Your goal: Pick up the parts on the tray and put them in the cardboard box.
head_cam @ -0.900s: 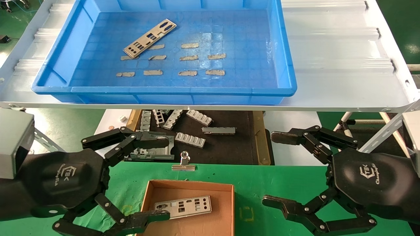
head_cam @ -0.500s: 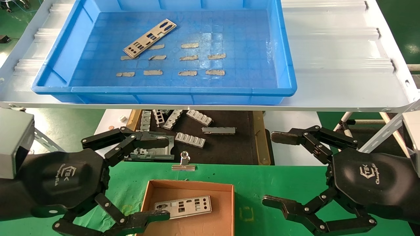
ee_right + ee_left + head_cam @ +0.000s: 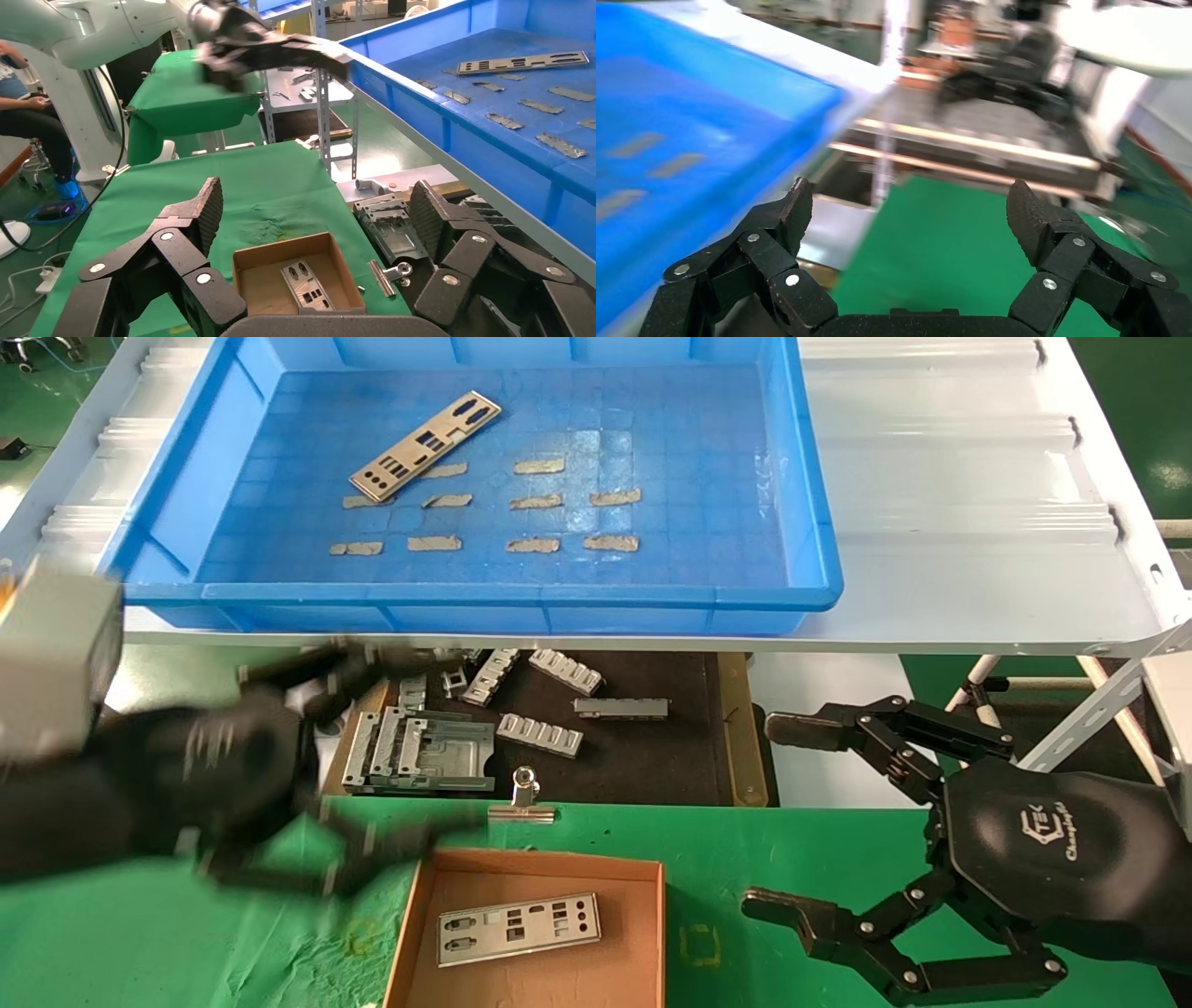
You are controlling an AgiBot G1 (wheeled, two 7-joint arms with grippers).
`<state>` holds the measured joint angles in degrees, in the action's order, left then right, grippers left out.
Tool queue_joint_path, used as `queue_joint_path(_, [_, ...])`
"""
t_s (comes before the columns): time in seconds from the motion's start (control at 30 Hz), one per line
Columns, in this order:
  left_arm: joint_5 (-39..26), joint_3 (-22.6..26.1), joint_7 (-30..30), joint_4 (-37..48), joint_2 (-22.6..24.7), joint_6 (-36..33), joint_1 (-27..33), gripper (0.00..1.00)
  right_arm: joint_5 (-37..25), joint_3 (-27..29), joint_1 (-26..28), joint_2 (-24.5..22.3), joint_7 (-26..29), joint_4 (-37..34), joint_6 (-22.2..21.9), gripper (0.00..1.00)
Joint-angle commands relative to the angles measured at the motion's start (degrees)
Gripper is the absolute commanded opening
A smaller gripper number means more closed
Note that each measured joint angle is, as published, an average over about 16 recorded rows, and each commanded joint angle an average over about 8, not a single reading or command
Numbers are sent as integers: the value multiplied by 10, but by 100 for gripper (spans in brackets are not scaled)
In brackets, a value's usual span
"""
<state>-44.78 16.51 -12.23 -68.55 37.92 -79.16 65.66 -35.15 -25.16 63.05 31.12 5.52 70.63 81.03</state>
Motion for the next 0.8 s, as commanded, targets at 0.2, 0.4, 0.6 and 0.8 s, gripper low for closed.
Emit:
queue_joint_path(0.2, [-56,17,-5,86,44,64,83,100,0,0,0,0,0,0,0,0])
queue_joint_path(0.4, [-128,46,25,207,99,98,187,100,0,0,0,0,0,0,0,0])
queue_joint_path(0.6, [-196,77,81,337,156,127,276,100,0,0,0,0,0,0,0,0])
queue_joint_path(0.8, [-231,92,135,460,204,158,342,100,0,0,0,0,0,0,0,0])
